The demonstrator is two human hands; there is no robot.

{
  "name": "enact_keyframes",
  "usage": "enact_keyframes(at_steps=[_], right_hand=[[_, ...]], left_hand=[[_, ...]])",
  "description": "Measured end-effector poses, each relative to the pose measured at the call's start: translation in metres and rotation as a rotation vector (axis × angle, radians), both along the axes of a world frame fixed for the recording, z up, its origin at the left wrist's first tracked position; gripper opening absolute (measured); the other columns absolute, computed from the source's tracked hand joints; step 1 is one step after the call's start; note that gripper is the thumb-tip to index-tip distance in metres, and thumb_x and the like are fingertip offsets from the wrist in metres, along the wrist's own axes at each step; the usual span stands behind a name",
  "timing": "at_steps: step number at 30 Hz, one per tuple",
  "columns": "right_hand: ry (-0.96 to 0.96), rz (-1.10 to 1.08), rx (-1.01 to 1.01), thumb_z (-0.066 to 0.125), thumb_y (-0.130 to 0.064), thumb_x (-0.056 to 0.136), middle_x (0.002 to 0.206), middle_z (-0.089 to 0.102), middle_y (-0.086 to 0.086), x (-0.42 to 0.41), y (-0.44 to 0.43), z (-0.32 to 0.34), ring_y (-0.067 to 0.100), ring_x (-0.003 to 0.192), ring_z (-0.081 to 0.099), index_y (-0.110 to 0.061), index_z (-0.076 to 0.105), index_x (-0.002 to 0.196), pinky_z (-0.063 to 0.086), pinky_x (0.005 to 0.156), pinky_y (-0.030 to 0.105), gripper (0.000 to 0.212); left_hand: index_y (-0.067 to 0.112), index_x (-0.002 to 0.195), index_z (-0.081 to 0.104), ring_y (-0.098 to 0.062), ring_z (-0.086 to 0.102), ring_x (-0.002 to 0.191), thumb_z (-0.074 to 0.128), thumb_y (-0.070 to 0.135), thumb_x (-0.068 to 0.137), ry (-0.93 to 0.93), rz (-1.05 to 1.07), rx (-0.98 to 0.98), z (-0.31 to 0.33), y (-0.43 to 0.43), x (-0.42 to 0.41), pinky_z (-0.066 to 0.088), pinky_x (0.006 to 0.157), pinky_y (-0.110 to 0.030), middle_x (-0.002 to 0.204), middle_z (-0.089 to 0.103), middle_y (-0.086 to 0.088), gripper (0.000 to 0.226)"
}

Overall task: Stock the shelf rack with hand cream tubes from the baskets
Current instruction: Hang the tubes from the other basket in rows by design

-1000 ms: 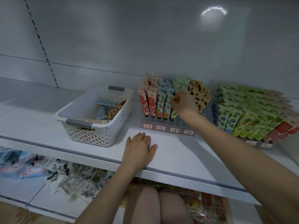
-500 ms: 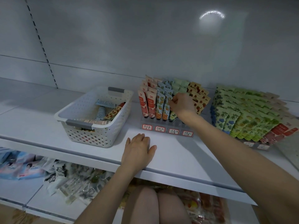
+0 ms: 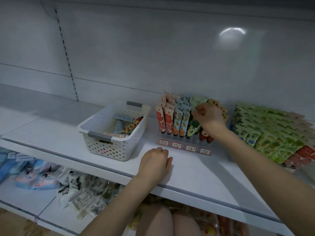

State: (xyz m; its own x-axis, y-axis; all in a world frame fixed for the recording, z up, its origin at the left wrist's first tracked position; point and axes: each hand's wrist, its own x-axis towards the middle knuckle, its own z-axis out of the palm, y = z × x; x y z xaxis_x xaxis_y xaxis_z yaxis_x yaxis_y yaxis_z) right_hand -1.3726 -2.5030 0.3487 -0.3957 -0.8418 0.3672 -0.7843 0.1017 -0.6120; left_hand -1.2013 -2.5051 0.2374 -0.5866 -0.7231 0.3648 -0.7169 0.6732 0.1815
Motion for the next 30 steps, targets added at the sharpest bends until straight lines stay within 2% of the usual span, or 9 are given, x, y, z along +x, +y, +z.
enact_keyframes(at_steps=[4,7,11,15,18,20,23,27,30], right_hand=[[-0.119,0.094,-0.111,0.059,-0.016,0.09,0.095,0.068,0.012,0.013,-0.009,0.027,0.025,0.087,0.066,-0.007,0.065,0.1,0.054,0.084,0.039,0.015],[-0.107,0.208,-0.122,0.059,-0.014,0.09,0.084,0.068,0.01,0.038,-0.026,0.045,0.018,0.074,0.067,-0.01,0.065,0.094,0.057,0.078,0.036,0.008],[-0.013,0.376,0.034,0.055,-0.012,0.092,0.083,0.065,0.007,0.073,-0.06,0.051,0.008,0.063,0.062,-0.005,0.064,0.097,0.054,0.064,0.022,0.013],[0.231,0.497,0.251,0.053,-0.011,0.093,0.099,0.064,0.01,0.101,-0.1,0.037,0.022,0.089,0.065,0.001,0.064,0.103,0.048,0.076,0.023,0.019],[0.431,0.541,0.417,0.054,-0.009,0.091,0.1,0.06,0.006,0.114,-0.13,0.019,0.023,0.096,0.059,0.001,0.064,0.101,0.039,0.071,0.02,0.017],[0.517,0.563,0.524,0.057,-0.004,0.089,0.092,0.055,0.0,0.12,-0.147,0.006,0.021,0.089,0.058,0.0,0.063,0.092,0.042,0.072,0.026,0.009],[0.696,0.568,0.654,0.054,-0.003,0.089,0.114,0.062,0.015,0.129,-0.169,-0.013,0.03,0.101,0.06,0.006,0.061,0.112,0.046,0.076,0.032,0.026],[0.899,0.544,0.729,0.051,0.0,0.088,0.079,0.053,0.006,0.136,-0.191,-0.041,0.02,0.072,0.05,-0.002,0.061,0.091,0.041,0.057,0.026,0.011],[0.889,0.51,0.747,0.052,-0.004,0.09,0.101,0.056,0.012,0.141,-0.196,-0.056,0.022,0.085,0.053,-0.002,0.058,0.118,0.039,0.066,0.026,0.028]], left_hand=[[0.006,0.083,0.069,-0.026,0.064,0.068,0.034,0.034,0.088,0.325,-0.079,-0.168,0.047,-0.004,0.034,0.053,0.056,-0.034,0.078,0.068,-0.008,0.046],[0.005,0.078,0.068,-0.029,0.062,0.067,0.045,0.028,0.088,0.357,0.002,-0.21,0.08,-0.024,0.066,0.049,0.057,-0.034,0.073,0.066,-0.009,0.033],[0.005,0.092,0.063,-0.026,0.057,0.081,0.051,0.025,0.094,0.086,0.189,0.037,0.099,-0.069,0.099,0.042,0.067,-0.032,0.093,0.066,-0.011,0.023],[0.004,0.117,0.057,-0.027,0.056,0.104,0.056,0.031,0.091,-0.271,0.26,0.27,0.098,-0.108,0.112,0.043,0.082,-0.032,0.119,0.06,-0.013,0.038],[0.013,0.131,0.046,-0.022,0.05,0.113,0.059,0.047,0.086,-0.463,0.203,0.416,0.091,-0.124,0.113,0.036,0.085,-0.025,0.129,0.053,-0.005,0.058],[0.016,0.127,0.046,-0.019,0.05,0.103,0.056,0.051,0.087,-0.568,0.189,0.469,0.082,-0.138,0.113,0.037,0.082,-0.026,0.126,0.054,-0.004,0.054],[0.018,0.121,0.05,-0.019,0.05,0.102,0.054,0.042,0.091,-0.702,0.148,0.513,0.068,-0.157,0.111,0.04,0.083,-0.028,0.123,0.054,-0.003,0.039],[0.025,0.109,0.051,-0.017,0.046,0.096,0.059,0.04,0.086,-0.739,0.076,0.558,0.061,-0.17,0.109,0.039,0.083,-0.029,0.11,0.053,0.002,0.028],[0.027,0.111,0.05,-0.017,0.046,0.098,0.061,0.043,0.084,-0.756,0.071,0.604,0.055,-0.177,0.109,0.041,0.09,-0.033,0.111,0.052,0.003,0.034]])
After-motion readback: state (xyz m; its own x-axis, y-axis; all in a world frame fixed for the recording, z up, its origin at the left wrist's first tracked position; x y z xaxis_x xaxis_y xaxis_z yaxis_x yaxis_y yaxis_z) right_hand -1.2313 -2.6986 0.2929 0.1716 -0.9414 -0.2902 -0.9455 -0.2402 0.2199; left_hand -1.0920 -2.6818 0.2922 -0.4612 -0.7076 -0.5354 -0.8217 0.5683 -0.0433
